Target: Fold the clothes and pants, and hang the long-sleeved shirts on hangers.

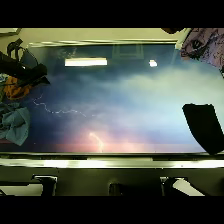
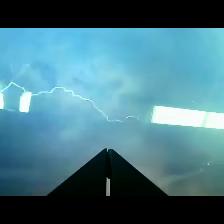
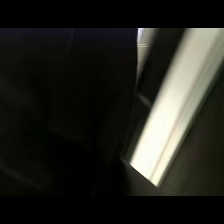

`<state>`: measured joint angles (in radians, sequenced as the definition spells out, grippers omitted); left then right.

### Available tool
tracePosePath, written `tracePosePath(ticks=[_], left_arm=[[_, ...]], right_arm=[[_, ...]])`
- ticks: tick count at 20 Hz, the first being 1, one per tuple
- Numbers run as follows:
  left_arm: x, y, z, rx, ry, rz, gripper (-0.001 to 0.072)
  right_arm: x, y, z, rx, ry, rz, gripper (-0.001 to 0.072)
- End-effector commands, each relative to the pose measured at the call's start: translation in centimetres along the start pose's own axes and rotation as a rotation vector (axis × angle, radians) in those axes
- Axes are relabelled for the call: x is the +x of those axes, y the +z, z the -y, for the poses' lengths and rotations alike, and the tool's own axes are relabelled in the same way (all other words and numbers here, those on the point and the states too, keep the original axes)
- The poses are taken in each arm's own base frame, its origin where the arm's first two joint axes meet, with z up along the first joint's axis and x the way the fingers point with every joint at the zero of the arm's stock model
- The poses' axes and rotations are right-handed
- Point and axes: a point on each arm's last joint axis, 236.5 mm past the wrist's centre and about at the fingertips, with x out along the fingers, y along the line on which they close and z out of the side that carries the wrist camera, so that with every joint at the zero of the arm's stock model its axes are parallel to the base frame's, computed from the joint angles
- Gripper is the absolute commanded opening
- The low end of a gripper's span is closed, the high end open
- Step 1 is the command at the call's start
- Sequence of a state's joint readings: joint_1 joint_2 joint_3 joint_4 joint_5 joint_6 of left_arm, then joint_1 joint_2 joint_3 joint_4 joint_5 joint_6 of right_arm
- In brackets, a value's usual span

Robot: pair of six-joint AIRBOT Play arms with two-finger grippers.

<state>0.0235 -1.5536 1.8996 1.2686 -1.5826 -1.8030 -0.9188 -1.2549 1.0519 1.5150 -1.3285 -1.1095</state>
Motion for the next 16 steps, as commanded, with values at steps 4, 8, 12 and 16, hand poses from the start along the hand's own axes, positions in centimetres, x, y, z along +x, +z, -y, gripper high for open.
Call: tracePosePath(ticks=[4,8,12,16], left_arm=[[0.1,-0.1,0.3,0.006,-0.002,-0.003,0.0017],[0.3,-0.4,0.9,0.02,-0.005,-0.008,0.0017],[0.3,-0.4,0.9,0.021,-0.005,-0.008,0.0017],[0.3,-0.4,0.9,0.021,-0.005,-0.008,0.0017]], right_arm=[[0.7,-1.9,4.3,0.025,-0.157,-0.02,0.0026],[0.6,-2.5,4.7,0.034,-0.174,-0.047,0.0028],[0.6,-2.9,4.4,0.046,-0.162,-0.061,0.0472],[-1.8,-1.4,-5.1,-0.076,0.258,0.031,0.0332]])
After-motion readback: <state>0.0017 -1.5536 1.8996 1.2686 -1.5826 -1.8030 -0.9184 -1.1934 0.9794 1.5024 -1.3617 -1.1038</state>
